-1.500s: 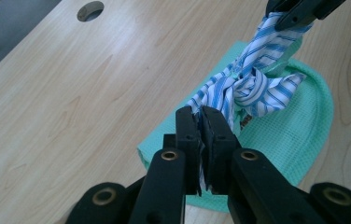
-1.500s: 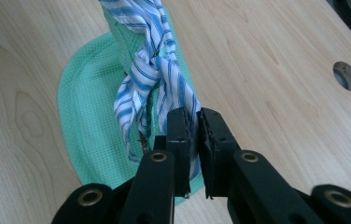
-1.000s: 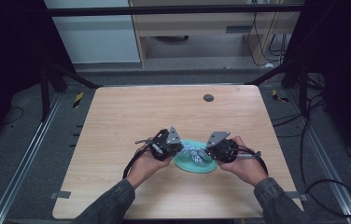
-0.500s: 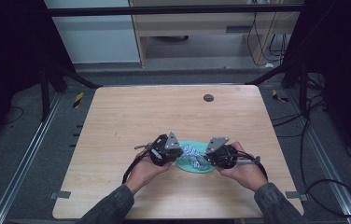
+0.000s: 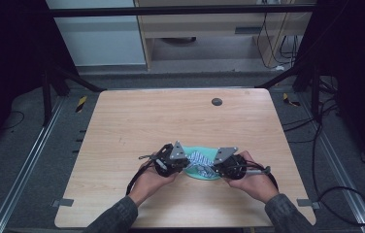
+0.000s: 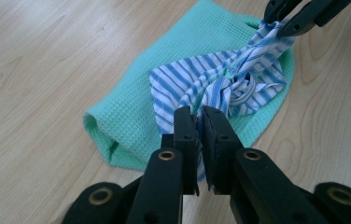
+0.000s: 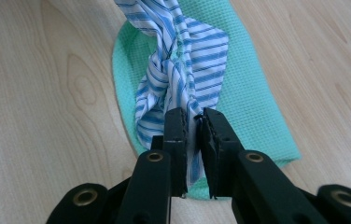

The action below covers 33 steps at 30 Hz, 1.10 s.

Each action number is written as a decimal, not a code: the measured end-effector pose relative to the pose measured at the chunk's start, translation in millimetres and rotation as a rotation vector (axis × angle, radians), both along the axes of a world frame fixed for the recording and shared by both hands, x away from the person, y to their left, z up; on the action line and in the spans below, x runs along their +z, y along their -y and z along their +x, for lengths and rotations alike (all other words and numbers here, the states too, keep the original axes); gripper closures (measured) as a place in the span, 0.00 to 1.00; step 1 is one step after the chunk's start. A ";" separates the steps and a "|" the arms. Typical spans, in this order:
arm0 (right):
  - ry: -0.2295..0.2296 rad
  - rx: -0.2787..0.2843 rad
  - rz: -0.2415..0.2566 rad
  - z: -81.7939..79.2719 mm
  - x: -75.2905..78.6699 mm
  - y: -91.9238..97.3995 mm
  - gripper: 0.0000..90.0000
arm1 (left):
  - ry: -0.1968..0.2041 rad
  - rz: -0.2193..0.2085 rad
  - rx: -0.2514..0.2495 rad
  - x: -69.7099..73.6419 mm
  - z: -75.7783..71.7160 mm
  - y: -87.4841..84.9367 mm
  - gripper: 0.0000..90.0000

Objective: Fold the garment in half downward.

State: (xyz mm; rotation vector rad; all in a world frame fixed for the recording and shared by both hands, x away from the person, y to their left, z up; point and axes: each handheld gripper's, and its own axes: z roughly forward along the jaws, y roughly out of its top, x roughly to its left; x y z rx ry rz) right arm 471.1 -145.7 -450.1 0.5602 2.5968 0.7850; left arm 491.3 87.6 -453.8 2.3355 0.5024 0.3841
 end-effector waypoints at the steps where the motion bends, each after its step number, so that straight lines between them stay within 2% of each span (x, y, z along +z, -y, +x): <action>1: -0.001 0.002 0.002 -0.8 -0.7 0.0 0.89 | -0.003 0.003 -0.006 -0.7 -1.5 -0.7 0.94; 11: -0.004 0.014 0.006 -10.9 -4.2 -0.2 0.90 | -0.009 0.008 -0.021 -6.5 -9.6 -3.9 0.96; 14: -0.003 0.017 0.004 -13.9 -6.5 -0.6 0.92 | -0.012 0.003 -0.026 -8.1 -11.8 -4.9 0.96; 22: -0.007 0.034 0.003 -19.8 -10.2 0.0 0.99 | -0.016 0.022 -0.047 -13.8 -19.2 -8.6 0.96; 33: -0.034 0.078 -0.051 -28.0 -18.4 -3.6 1.00 | -0.029 0.062 -0.079 -23.1 -30.4 -11.8 0.97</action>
